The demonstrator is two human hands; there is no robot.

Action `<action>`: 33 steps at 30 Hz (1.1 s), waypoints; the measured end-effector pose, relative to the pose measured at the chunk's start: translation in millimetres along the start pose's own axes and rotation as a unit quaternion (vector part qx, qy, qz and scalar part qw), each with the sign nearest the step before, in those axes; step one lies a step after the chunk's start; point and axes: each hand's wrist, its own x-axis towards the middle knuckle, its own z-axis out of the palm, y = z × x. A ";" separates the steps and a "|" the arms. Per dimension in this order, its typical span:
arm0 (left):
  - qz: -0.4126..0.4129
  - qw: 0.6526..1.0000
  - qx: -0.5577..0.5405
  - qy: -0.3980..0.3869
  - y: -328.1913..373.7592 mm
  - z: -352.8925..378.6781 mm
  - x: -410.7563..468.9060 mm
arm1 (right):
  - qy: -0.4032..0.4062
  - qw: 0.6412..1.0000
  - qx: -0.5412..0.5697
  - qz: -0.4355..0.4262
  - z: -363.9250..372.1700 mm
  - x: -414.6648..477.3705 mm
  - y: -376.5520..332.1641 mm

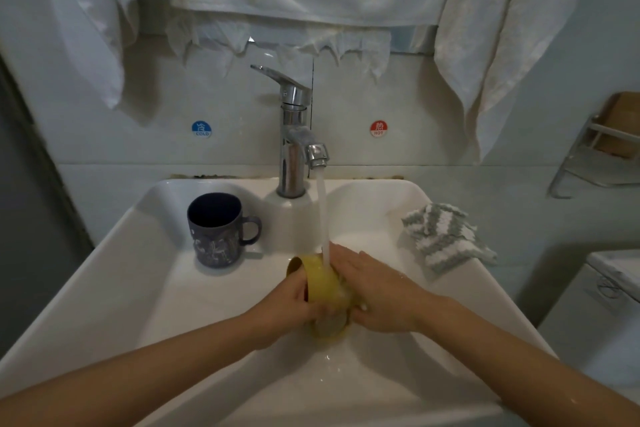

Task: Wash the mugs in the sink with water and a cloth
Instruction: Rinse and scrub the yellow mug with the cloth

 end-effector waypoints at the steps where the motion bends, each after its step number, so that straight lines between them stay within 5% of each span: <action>1: 0.002 1.000 -0.003 -0.001 1.8 -0.4 -1.3 | -0.001 1.000 -0.018 0.012 1.5 0.1 5.8; 7: 0.023 1.000 0.014 -0.011 3.6 3.7 -3.7 | 0.007 1.000 0.029 -0.008 3.0 2.4 -24.1; 13: -0.012 1.000 -0.003 -0.011 5.6 -0.6 -5.1 | 0.006 0.998 -0.036 0.048 -5.2 -2.7 -8.3; 18: -0.002 1.000 0.010 -0.014 8.6 0.4 -6.4 | 0.018 0.999 0.031 0.000 -3.7 0.6 -31.1; 24: -0.046 0.999 -0.005 -0.018 8.6 -3.2 -4.8 | -0.027 0.994 -0.026 0.100 -9.4 -7.4 2.9; 29: -0.016 1.000 0.011 -0.024 11.0 -0.2 -7.7 | -0.020 0.999 0.046 0.009 -2.9 -1.0 -27.5; 33: -0.042 0.999 -0.007 -0.014 7.9 -3.1 -6.5 | -0.038 0.994 0.043 0.093 -8.5 -7.8 4.2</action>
